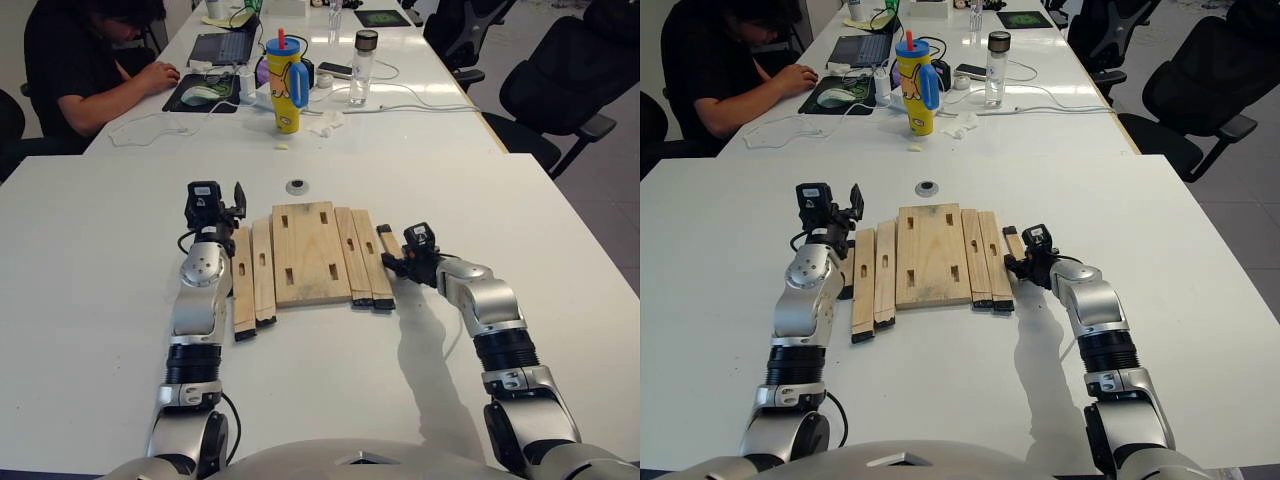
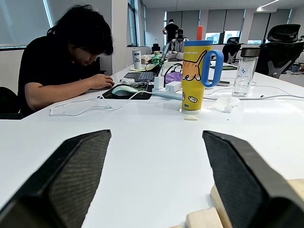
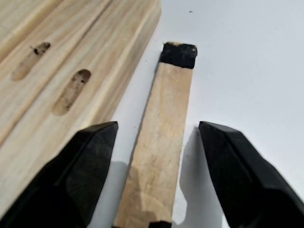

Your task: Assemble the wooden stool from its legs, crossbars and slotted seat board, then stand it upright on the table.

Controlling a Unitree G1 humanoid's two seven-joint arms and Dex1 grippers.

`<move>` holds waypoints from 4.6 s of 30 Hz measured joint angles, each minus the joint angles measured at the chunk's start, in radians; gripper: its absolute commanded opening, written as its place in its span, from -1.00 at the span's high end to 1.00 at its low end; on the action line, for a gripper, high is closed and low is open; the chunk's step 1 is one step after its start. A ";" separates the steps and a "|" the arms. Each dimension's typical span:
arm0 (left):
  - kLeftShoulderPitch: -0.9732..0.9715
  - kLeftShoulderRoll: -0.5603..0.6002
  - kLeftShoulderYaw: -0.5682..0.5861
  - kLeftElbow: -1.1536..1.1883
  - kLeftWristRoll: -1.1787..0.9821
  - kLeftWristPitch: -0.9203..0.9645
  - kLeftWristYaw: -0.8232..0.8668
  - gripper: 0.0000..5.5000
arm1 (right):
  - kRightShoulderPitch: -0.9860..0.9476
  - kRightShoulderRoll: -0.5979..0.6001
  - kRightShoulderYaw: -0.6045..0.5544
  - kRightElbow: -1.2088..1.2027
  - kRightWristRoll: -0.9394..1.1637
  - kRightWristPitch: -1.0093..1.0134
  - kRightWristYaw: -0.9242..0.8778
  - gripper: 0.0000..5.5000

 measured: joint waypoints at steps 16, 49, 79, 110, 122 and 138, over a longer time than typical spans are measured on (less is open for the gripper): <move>-0.019 -0.033 -0.001 -0.081 -0.227 0.153 -0.173 -0.30 | -0.005 0.035 -0.080 0.132 -0.003 -0.280 -0.102 0.53; -0.297 0.003 0.131 0.018 -0.891 0.686 -0.419 0.07 | 0.140 0.175 0.041 -0.184 0.118 -0.819 0.152 0.53; -0.104 0.038 0.185 -0.245 -0.735 0.422 -0.265 0.84 | 0.140 0.140 -0.018 -0.114 0.097 -0.667 0.085 0.20; 0.229 -0.079 0.158 -0.323 -0.529 0.252 0.008 0.84 | 0.092 0.176 -0.104 -0.069 0.089 -0.556 -0.042 0.20; 0.224 0.039 -0.121 -0.377 -0.213 0.296 0.059 0.84 | 0.129 0.177 -0.046 -0.147 0.032 -0.501 -0.101 0.20; 0.319 0.108 -0.170 -0.275 -0.118 -0.014 -0.121 0.84 | 0.197 0.177 0.001 -0.218 -0.012 -0.480 -0.128 0.20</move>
